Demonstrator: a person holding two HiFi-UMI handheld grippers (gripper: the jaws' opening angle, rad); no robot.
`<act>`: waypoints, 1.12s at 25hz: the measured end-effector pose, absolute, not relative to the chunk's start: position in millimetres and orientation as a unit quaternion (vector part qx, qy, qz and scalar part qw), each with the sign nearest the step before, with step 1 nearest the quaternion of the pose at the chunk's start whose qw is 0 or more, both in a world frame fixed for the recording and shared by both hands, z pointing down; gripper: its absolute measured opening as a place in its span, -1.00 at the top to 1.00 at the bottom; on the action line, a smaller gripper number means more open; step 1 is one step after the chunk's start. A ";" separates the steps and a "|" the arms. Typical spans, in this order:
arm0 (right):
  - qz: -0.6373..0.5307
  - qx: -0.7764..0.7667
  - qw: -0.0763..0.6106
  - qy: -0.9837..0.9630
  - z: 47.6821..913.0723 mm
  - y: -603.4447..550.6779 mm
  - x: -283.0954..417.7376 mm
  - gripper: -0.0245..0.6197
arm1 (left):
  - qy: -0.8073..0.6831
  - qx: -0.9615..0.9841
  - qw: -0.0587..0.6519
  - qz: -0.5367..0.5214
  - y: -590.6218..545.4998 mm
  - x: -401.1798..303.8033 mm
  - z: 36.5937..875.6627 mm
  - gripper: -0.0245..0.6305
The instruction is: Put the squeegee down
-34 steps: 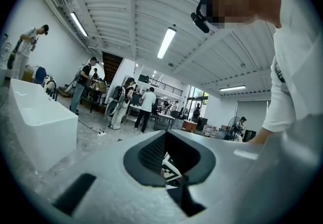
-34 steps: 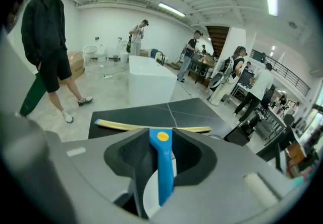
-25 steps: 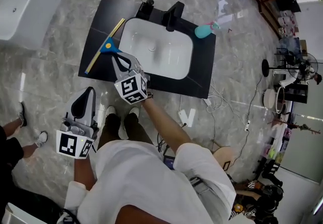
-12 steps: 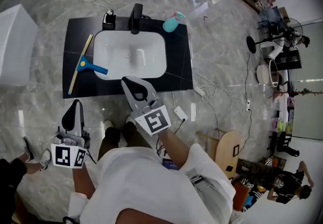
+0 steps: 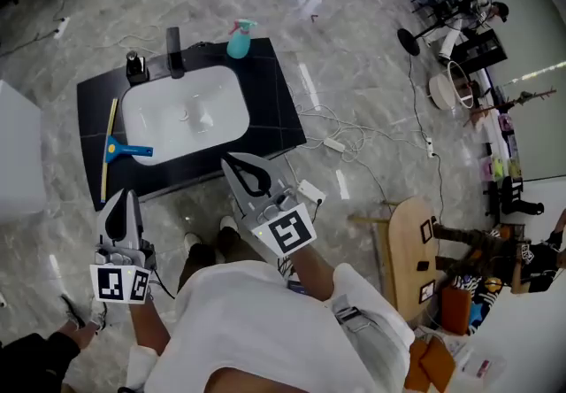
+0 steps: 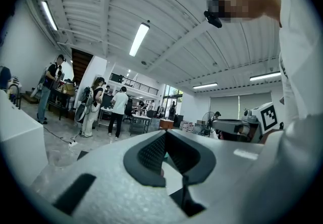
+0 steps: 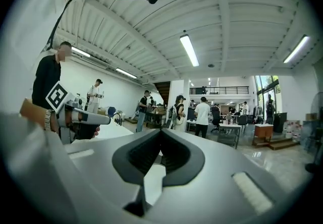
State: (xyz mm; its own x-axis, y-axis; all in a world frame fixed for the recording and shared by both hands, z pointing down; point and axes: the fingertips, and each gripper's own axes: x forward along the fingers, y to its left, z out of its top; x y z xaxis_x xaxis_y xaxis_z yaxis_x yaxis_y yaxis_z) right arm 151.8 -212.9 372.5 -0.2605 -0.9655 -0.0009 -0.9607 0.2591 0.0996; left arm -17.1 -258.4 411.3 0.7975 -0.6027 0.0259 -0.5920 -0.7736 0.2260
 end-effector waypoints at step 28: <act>-0.034 0.639 -0.008 -0.768 348.5 -165.3 206.6 0.90 | -0.285 0.955 0.071 -0.035 -221.8 34.3 371.6 0.91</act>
State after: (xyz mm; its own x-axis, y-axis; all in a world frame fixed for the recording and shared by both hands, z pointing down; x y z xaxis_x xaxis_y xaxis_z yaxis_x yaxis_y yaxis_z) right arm 206.6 -165.3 348.5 -0.1832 -0.9815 -0.0564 -0.9826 0.1810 0.0418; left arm 34.3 -221.8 371.6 0.8351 -0.5495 -0.0260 -0.5395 -0.8273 0.1564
